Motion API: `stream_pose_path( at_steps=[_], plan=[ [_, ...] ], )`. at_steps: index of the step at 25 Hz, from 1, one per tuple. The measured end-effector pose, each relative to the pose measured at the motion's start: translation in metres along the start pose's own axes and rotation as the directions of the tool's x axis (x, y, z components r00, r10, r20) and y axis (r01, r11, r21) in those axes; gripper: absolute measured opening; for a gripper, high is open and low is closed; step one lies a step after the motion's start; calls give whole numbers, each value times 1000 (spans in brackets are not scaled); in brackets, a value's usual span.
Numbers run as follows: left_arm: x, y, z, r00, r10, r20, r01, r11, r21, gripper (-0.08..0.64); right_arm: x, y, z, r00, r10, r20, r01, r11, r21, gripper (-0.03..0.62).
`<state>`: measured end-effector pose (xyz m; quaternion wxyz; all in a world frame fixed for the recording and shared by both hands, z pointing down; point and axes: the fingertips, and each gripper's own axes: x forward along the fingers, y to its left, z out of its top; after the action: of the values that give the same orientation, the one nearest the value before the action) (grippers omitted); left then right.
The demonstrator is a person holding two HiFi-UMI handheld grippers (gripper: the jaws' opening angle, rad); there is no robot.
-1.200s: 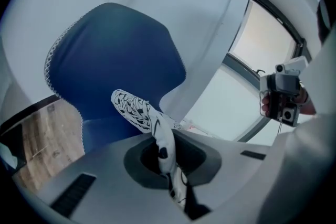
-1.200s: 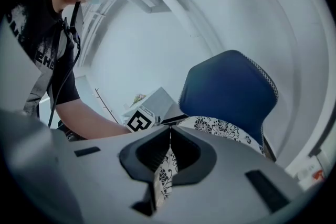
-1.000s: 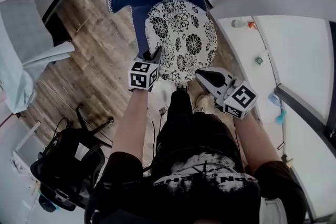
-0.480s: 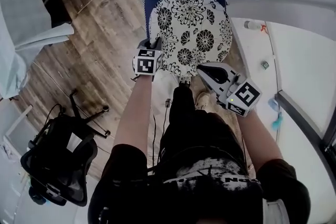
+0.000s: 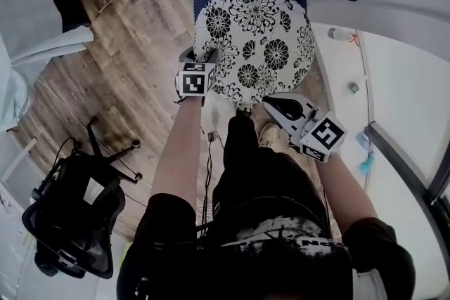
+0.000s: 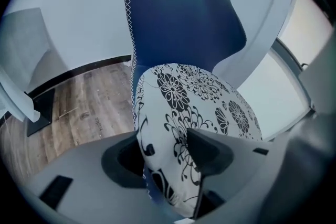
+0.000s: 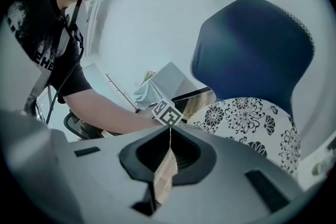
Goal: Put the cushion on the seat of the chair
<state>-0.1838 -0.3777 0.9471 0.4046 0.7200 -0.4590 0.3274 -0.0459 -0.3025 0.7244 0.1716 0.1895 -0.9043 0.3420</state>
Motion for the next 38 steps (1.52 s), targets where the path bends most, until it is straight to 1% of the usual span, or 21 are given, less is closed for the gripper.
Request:
stream_pose_path(
  at_steps=[2, 3, 6, 8, 13, 15, 17, 19, 22, 24, 26, 28, 31, 34, 38],
  plan=[
    [-1, 5, 0, 999, 34, 2, -34, 999, 9, 256, 1, -1, 0, 1000, 4, -1, -4, 1000, -1, 18],
    [-2, 7, 0, 999, 46, -1, -46, 999, 13, 268, 2, -1, 0, 1000, 6, -1, -6, 1000, -1, 20],
    [-6, 11, -3, 997, 77, -11, -77, 996, 35, 282, 4, 3, 3, 1000, 17, 0, -17, 1000, -5, 18],
    [-11, 13, -4, 996, 85, -13, -84, 996, 43, 284, 4, 7, 6, 1000, 24, -4, -24, 1000, -16, 18],
    [-29, 12, 1, 998, 63, -6, -63, 998, 28, 284, 1, 12, 14, 1000, 26, -2, -26, 999, -34, 18],
    [-38, 9, 9, 999, 50, 16, -50, 999, 17, 284, 0, 16, 16, 1000, 20, -19, -21, 997, -68, 18],
    [-49, 5, 18, 999, 27, 41, -27, 1000, 1, 284, 1, 22, 19, 999, 14, -46, -20, 991, -134, 18],
    [-61, 2, 27, 998, 7, 67, -5, 1000, -24, 282, 2, 29, 27, 998, 19, -56, -29, 984, -176, 18],
    [-78, -11, 47, 993, -36, 114, 40, 999, -35, 280, 0, 34, 44, 999, 27, -44, -35, 980, -197, 18],
    [-92, -28, 61, 987, -80, 138, 83, 996, -21, 247, -4, 37, 56, 999, 35, -18, -38, 982, -187, 18],
    [-107, -45, 79, 980, -110, 166, 110, 994, 10, 179, -8, 39, 73, 999, 41, 15, -38, 983, -179, 18],
    [-125, -60, 102, 969, -132, 210, 126, 991, 39, 110, -13, 39, 90, 999, 35, 38, -27, 980, -197, 18],
    [-155, -84, 136, 944, -178, 279, 161, 983, 84, 28, -22, 43, 114, 997, 27, 70, -10, 974, -225, 18],
    [-192, -111, 162, 914, -235, 330, 203, 971, 130, 15, -37, 53, 137, 994, 17, 109, 9, 971, -239, 18],
    [-243, -139, 196, 882, -267, 390, 201, 959, 202, 15, -59, 64, 171, 986, -4, 169, 48, 964, -263, 18]
  ],
)
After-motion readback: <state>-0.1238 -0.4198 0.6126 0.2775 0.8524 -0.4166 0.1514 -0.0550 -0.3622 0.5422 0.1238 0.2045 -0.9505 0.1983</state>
